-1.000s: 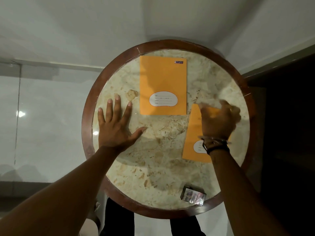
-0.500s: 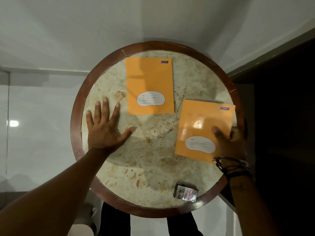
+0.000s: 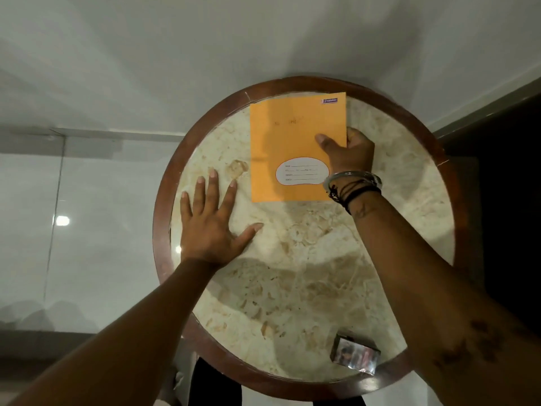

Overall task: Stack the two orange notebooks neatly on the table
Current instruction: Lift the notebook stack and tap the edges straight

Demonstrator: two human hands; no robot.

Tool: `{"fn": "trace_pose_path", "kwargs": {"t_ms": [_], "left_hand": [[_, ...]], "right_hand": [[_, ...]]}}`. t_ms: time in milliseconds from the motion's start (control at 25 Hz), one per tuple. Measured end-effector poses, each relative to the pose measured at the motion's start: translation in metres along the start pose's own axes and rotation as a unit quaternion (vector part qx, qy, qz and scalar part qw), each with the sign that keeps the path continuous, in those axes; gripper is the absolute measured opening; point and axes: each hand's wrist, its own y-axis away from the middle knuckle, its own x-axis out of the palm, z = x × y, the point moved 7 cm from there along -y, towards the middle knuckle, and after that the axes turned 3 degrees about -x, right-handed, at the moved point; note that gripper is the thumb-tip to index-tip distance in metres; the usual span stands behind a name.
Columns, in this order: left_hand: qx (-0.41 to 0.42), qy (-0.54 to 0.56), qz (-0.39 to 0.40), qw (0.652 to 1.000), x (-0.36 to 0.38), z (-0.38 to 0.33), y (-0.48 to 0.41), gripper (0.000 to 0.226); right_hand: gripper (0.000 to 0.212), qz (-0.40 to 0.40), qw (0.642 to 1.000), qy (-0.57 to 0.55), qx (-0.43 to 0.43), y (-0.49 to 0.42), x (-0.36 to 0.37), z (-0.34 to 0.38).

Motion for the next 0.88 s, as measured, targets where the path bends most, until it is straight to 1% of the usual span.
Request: {"fn": "trace_pose_path", "kwargs": {"t_ms": [40,80,120,160,200,240,280,320,360,400,440,480,520,560,600,640,680,720,760,800,840,880], "left_hand": [[-0.004,0.006,0.005,1.000,0.000,0.000,0.000,0.099],[-0.007,0.015,0.003,1.000,-0.002,0.000,0.002,0.098],[-0.007,0.028,-0.005,1.000,-0.006,-0.002,0.004,0.095],[-0.002,0.048,-0.024,0.999,-0.013,-0.006,0.005,0.089],[0.000,0.075,-0.058,0.995,-0.025,-0.012,0.003,0.081],[-0.017,0.110,-0.092,0.990,-0.037,-0.020,-0.007,0.073],[-0.067,0.157,-0.103,0.980,-0.045,-0.027,-0.025,0.071],[-0.143,0.210,-0.080,0.964,-0.047,-0.034,-0.048,0.074],[-0.220,0.264,-0.039,0.938,-0.046,-0.042,-0.071,0.080],[-0.282,0.314,-0.001,0.907,-0.044,-0.050,-0.090,0.088],[-0.325,0.356,0.024,0.875,-0.042,-0.059,-0.104,0.097],[-0.341,0.387,0.032,0.856,-0.045,-0.067,-0.113,0.102],[-0.330,0.408,0.014,0.851,-0.051,-0.072,-0.116,0.097],[-0.299,0.428,-0.024,0.853,-0.061,-0.076,-0.112,0.083],[-0.249,0.458,-0.084,0.849,-0.075,-0.081,-0.104,0.064],[-0.193,0.493,-0.144,0.836,-0.088,-0.085,-0.090,0.047],[-0.138,0.524,-0.195,0.817,-0.100,-0.090,-0.073,0.039],[-0.075,0.552,-0.230,0.798,-0.106,-0.094,-0.055,0.036],[-0.011,0.562,-0.245,0.790,-0.103,-0.099,-0.037,0.037],[0.035,0.556,-0.239,0.796,-0.092,-0.103,-0.020,0.041],[0.054,0.536,-0.211,0.815,-0.073,-0.103,-0.005,0.046],[0.048,0.516,-0.167,0.839,-0.052,-0.103,0.005,0.047]], "right_hand": [[0.038,-0.001,0.999,0.049,0.007,0.000,0.005,-0.005],[0.049,-0.007,0.992,0.125,0.007,0.001,0.005,-0.009],[0.059,-0.007,0.979,0.204,0.005,0.003,0.005,-0.013],[0.064,-0.001,0.969,0.247,-0.002,0.006,0.006,-0.014],[0.060,0.002,0.968,0.249,-0.013,0.007,0.007,-0.013],[0.050,0.006,0.973,0.228,-0.016,0.007,0.009,-0.012],[0.046,0.009,0.978,0.208,-0.013,0.006,0.012,-0.011],[0.047,0.013,0.980,0.197,-0.001,0.003,0.017,-0.010],[0.049,0.015,0.982,0.189,0.015,-0.001,0.021,-0.009],[0.061,0.012,0.982,0.184,0.041,-0.004,0.025,-0.009],[0.077,0.010,0.981,0.177,0.073,-0.004,0.027,-0.007],[0.086,0.010,0.983,0.152,0.105,-0.002,0.027,-0.004],[0.086,0.013,0.987,0.107,0.122,0.003,0.025,0.002],[0.078,0.019,0.992,0.037,0.116,0.008,0.020,0.012],[0.067,0.020,0.996,-0.040,0.081,0.013,0.013,0.023],[0.059,0.009,0.994,-0.109,0.023,0.021,0.002,0.033],[0.057,-0.005,0.986,-0.162,-0.045,0.034,-0.012,0.039],[0.057,-0.009,0.975,-0.194,-0.108,0.053,-0.024,0.039],[0.057,-0.005,0.965,-0.210,-0.156,0.074,-0.034,0.031],[0.056,-0.002,0.959,-0.216,-0.184,0.094,-0.040,0.018],[0.055,0.001,0.959,-0.209,-0.189,0.113,-0.043,-0.002],[0.053,0.001,0.966,-0.191,-0.173,0.124,-0.045,-0.023]]}}
